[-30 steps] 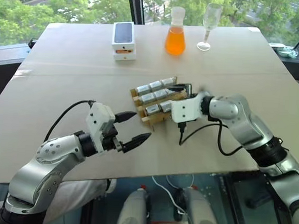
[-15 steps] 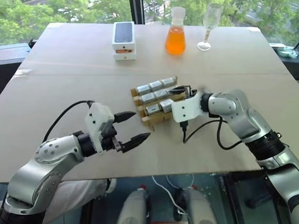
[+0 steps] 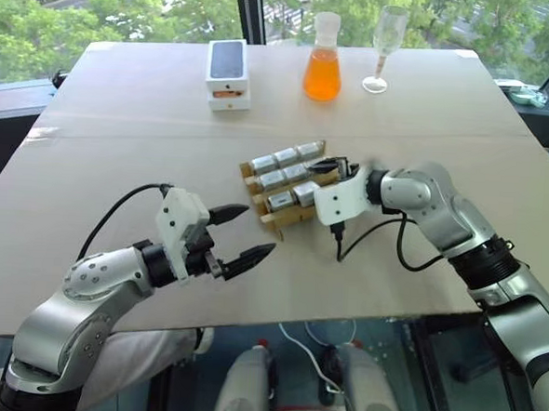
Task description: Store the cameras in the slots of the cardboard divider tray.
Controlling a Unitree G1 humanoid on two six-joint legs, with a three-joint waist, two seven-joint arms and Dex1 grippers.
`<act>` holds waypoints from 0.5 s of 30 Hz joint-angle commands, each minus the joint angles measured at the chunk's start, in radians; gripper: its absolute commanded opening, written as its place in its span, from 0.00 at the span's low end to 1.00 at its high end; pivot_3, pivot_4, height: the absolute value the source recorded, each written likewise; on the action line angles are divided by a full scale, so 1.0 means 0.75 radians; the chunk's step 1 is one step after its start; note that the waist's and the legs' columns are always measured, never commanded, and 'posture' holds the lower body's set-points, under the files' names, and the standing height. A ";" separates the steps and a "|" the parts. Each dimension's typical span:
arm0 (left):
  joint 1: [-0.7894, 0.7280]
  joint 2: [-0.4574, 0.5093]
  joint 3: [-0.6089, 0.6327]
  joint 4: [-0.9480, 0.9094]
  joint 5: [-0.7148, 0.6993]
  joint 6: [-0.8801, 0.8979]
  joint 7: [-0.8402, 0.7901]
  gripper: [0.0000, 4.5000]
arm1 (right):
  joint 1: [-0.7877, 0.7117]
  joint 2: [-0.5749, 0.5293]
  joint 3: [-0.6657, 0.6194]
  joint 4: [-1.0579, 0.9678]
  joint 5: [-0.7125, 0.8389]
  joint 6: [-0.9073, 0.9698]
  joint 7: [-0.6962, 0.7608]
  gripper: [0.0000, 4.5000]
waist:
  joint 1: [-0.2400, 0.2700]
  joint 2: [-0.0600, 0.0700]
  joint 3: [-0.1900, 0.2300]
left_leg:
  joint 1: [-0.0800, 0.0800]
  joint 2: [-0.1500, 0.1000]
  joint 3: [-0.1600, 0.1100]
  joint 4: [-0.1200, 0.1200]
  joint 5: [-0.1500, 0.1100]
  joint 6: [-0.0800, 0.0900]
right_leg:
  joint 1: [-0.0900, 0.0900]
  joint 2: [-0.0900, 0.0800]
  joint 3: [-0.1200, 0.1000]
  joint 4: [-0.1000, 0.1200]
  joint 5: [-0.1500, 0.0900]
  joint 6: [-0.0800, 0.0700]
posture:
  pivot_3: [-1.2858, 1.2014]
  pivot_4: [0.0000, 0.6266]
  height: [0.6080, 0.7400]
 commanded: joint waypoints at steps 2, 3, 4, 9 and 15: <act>-0.003 0.007 0.033 -0.041 -0.010 -0.017 0.003 1.00 | -0.045 0.012 -0.026 0.002 -0.017 -0.035 -0.030 0.81 | 0.000 0.000 0.000 | 0.000 0.000 0.000 0.000 0.000 0.000 | 0.000 0.000 0.000 0.000 0.000 0.000 | 0.52 0.24 1.00; -0.003 0.007 0.034 -0.041 -0.010 -0.018 0.003 1.00 | -0.044 0.012 -0.023 0.009 -0.022 -0.044 -0.032 0.81 | 0.000 0.000 0.000 | 0.000 0.000 0.000 0.000 0.000 0.000 | 0.000 0.000 0.000 0.000 0.000 0.000 | 0.52 0.24 1.00; -0.002 0.007 0.036 -0.040 -0.010 -0.019 0.003 1.00 | -0.044 0.014 -0.021 0.013 -0.025 -0.052 -0.033 0.81 | 0.000 0.000 0.000 | 0.000 0.000 0.000 0.000 0.000 0.000 | 0.000 0.000 0.000 0.000 0.000 0.000 | 0.52 0.24 1.00; 0.013 0.008 0.046 -0.044 -0.011 -0.022 0.002 1.00 | -0.050 0.011 -0.023 0.033 -0.017 -0.099 -0.013 0.29 | -0.002 0.000 0.000 | 0.000 0.000 0.000 0.000 0.000 0.000 | 0.000 0.000 0.000 0.000 0.000 0.000 | 0.52 0.24 1.00; 0.010 -0.003 0.039 -0.040 -0.005 -0.026 0.012 1.00 | -0.103 0.005 -0.023 0.112 0.039 -0.162 0.083 0.12 | -0.003 0.000 0.000 | 0.001 0.000 0.000 0.000 0.000 0.000 | 0.000 0.000 0.001 0.001 0.000 0.000 | 0.52 0.24 1.00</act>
